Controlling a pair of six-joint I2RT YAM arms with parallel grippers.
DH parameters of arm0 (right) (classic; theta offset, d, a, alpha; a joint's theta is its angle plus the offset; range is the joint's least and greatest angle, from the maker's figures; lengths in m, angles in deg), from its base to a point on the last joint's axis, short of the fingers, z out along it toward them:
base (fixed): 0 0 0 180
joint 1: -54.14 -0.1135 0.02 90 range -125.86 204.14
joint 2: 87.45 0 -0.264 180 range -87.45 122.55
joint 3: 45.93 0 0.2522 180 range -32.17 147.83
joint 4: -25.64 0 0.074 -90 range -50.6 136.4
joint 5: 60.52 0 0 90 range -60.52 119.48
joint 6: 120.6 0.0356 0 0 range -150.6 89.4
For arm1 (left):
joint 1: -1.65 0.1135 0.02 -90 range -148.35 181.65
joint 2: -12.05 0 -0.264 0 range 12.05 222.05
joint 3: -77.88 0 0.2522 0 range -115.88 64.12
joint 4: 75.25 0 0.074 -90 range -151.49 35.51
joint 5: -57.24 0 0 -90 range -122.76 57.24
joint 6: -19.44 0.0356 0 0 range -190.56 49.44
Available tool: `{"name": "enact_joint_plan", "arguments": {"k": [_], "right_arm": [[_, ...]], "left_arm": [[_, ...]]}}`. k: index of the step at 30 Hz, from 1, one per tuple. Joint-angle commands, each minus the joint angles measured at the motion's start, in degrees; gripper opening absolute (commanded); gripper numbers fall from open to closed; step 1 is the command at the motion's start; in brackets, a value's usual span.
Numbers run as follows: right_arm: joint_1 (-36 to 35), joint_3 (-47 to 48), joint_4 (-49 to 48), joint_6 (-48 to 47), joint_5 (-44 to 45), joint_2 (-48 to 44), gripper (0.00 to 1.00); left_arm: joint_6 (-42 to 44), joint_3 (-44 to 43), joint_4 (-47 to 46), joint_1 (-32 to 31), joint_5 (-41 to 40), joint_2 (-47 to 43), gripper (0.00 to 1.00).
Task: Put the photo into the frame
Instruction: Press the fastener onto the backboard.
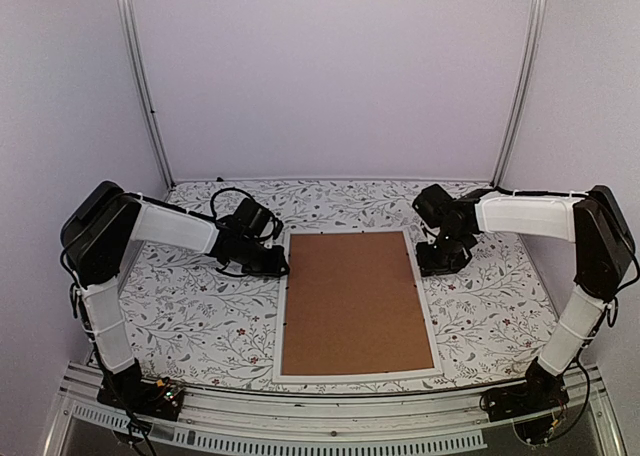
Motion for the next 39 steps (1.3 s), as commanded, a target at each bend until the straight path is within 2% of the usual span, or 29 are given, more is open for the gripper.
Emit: {"name": "enact_joint_plan", "arguments": {"k": [1, 9, 26, 33, 39], "right_arm": [[-0.30, 0.88, 2.04, 0.13, 1.62, 1.26, 0.37], [-1.21, 2.11, 1.73, -0.05, 0.32, 4.13, 0.37], [-3.73, 4.78, 4.62, 0.89, 3.41, 9.52, 0.37], [-4.01, 5.31, 3.76, 0.94, 2.20, 9.75, 0.37], [-4.01, 5.98, 2.72, 0.54, 0.85, 5.87, 0.37]], "left_arm": [[2.29, 0.03, 0.76, -0.01, -0.43, 0.69, 0.22], [2.39, 0.38, 0.48, 0.00, -0.43, 0.68, 0.22], [2.59, 0.32, 0.35, -0.01, -0.18, 0.94, 0.22], [2.60, 0.56, 0.23, 0.00, -0.17, 1.01, 0.22], [2.46, 0.91, 0.04, -0.01, 0.00, 1.04, 0.22]]}}
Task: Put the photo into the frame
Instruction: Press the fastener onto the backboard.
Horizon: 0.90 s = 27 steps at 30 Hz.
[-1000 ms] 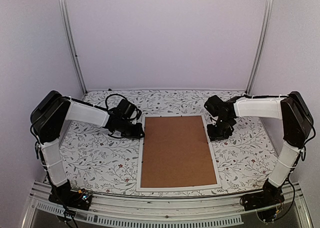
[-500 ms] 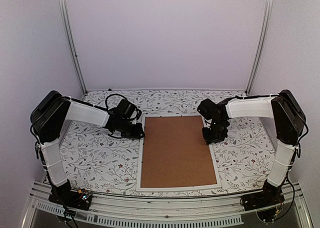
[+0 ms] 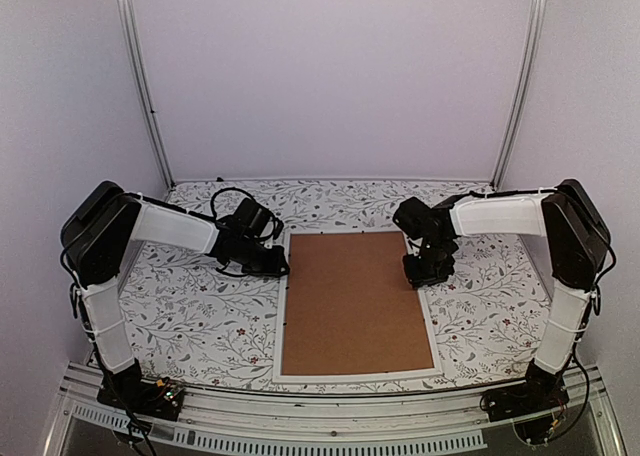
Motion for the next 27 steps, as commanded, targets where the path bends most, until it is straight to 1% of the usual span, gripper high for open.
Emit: {"name": "enact_joint_plan", "arguments": {"k": [1, 7, 13, 19, 27], "right_arm": [[-0.49, 1.69, -0.75, 0.12, -0.97, -3.07, 0.37], [-0.49, 0.83, 0.29, 0.27, -0.96, -4.64, 0.38], [-0.48, -2.02, 1.56, 0.72, -1.35, -7.53, 0.38], [-0.66, -7.44, 1.66, 1.09, -5.75, -12.78, 0.38], [-2.54, -13.17, 3.22, 3.50, -6.92, -17.95, 0.38]], "left_arm": [[2.02, 0.98, 0.05, 0.00, -0.07, 0.97, 0.22], [1.90, 1.35, -0.11, 0.00, -0.08, 0.47, 0.23], [2.00, 1.36, -0.18, 0.00, -0.08, 0.17, 0.23], [2.14, 1.52, 0.00, 0.08, -0.51, -0.01, 0.23], [1.88, 0.94, 0.20, 0.15, -0.77, 0.41, 0.23]]}}
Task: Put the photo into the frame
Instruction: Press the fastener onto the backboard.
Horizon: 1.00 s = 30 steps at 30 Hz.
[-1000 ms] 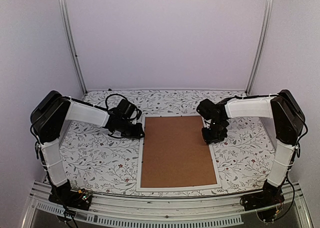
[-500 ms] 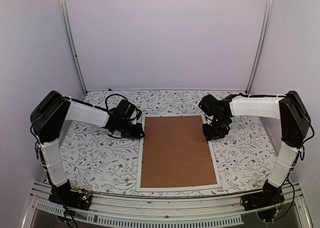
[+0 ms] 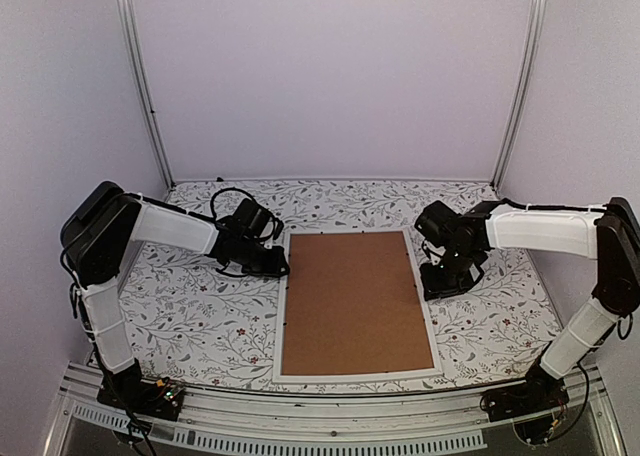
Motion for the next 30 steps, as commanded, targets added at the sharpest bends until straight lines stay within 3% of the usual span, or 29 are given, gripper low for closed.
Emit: {"name": "enact_joint_plan", "arguments": {"k": [1, 30], "right_arm": [[-1.72, -2.88, 1.31, 2.40, -1.80, -2.86, 0.38], [-4.02, -4.98, -0.52, 3.97, -1.33, 2.98, 0.38]], "left_arm": [[1.54, 0.45, 0.97, 0.15, -0.64, 0.43, 0.23], [1.72, -0.44, 1.41, 0.17, -1.00, 1.06, 0.24]]}}
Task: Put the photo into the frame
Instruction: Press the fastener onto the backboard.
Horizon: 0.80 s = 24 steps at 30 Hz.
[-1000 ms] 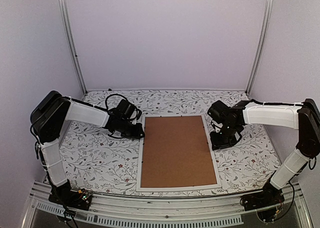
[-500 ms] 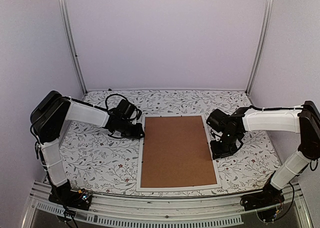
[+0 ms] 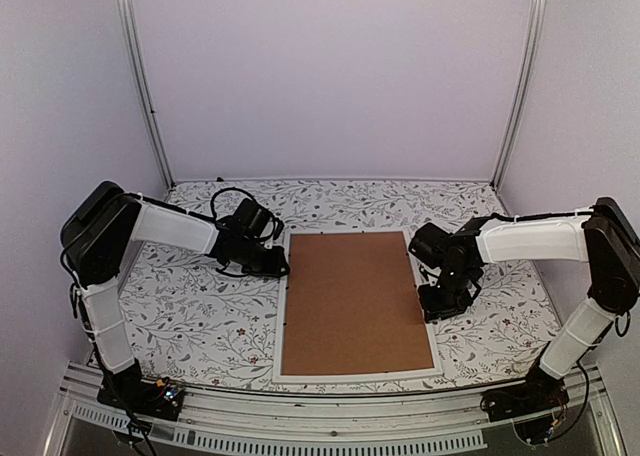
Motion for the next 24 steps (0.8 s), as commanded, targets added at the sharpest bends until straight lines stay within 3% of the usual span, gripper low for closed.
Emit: {"name": "enact_joint_plan", "arguments": {"k": [1, 24], "right_arm": [[-0.37, 0.20, -0.61, 0.54, 0.70, 1.58, 0.38], [-3.44, 2.68, -2.98, 1.15, -1.92, 6.93, 0.38]], "left_arm": [[1.51, -0.36, 1.24, 0.18, -0.74, 1.14, 0.24], [1.30, 0.60, 0.42, 0.18, -0.22, 1.37, 0.24]]}}
